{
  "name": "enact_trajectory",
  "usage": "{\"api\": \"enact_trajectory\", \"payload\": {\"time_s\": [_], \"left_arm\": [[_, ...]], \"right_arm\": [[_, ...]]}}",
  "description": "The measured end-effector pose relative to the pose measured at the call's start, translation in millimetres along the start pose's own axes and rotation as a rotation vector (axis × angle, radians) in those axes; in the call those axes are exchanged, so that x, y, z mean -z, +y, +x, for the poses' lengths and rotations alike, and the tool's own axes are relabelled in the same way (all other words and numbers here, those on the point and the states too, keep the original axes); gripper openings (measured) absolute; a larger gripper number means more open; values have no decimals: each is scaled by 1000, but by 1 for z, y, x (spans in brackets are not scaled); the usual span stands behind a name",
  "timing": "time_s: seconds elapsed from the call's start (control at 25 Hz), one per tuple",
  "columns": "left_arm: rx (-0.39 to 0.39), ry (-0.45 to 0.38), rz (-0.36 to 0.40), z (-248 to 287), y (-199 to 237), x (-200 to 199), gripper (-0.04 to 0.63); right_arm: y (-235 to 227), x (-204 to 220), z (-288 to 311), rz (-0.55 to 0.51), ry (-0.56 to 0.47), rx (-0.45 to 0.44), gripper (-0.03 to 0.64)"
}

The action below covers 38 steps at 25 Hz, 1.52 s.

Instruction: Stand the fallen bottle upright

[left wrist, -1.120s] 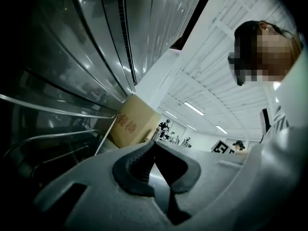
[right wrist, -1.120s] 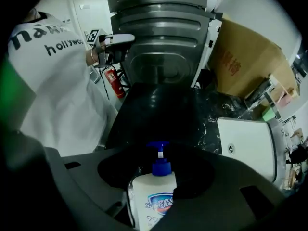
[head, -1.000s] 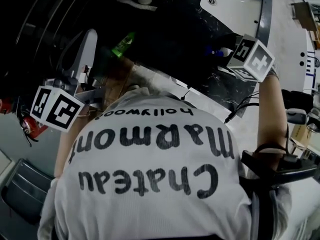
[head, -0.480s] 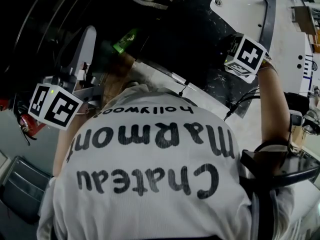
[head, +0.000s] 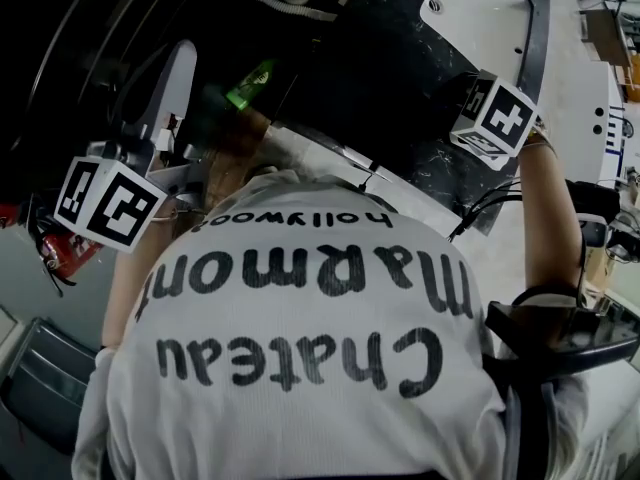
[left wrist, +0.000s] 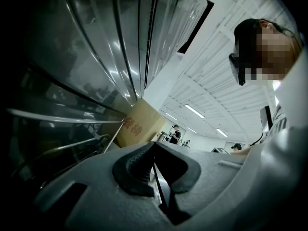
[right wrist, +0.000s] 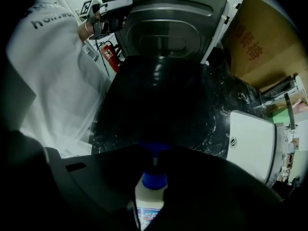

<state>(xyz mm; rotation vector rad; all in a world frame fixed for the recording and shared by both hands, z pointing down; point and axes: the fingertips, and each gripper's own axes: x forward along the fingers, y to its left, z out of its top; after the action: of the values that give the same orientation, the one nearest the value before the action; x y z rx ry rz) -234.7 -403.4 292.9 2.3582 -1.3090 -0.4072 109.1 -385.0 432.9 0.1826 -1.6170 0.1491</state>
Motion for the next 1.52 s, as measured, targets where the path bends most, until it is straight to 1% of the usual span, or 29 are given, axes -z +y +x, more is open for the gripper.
{"api": "enact_trajectory", "payload": {"time_s": [0.04, 0.12, 0.32, 0.56, 0.96, 1.2, 1.52], "left_arm": [[2, 0, 0, 1, 0, 0, 15], [6, -1, -1, 3, 1, -1, 15], [21, -1, -2, 6, 0, -1, 15], [35, -3, -1, 9, -2, -1, 15], [41, 1, -8, 11, -3, 0, 15], [42, -4, -6, 11, -2, 0, 15], [44, -1, -2, 12, -3, -1, 15]], "right_arm": [[0, -3, -2, 11, -21, 7, 86], [-1, -8, -6, 26, -50, 22, 86], [-5, -14, -12, 33, -82, 67, 86], [-15, -20, -21, 73, -133, 132, 85], [-20, -26, -31, 121, -185, 150, 83], [-31, -27, -38, 175, -233, 191, 83], [-43, -28, -50, 233, -305, 223, 83]]}}
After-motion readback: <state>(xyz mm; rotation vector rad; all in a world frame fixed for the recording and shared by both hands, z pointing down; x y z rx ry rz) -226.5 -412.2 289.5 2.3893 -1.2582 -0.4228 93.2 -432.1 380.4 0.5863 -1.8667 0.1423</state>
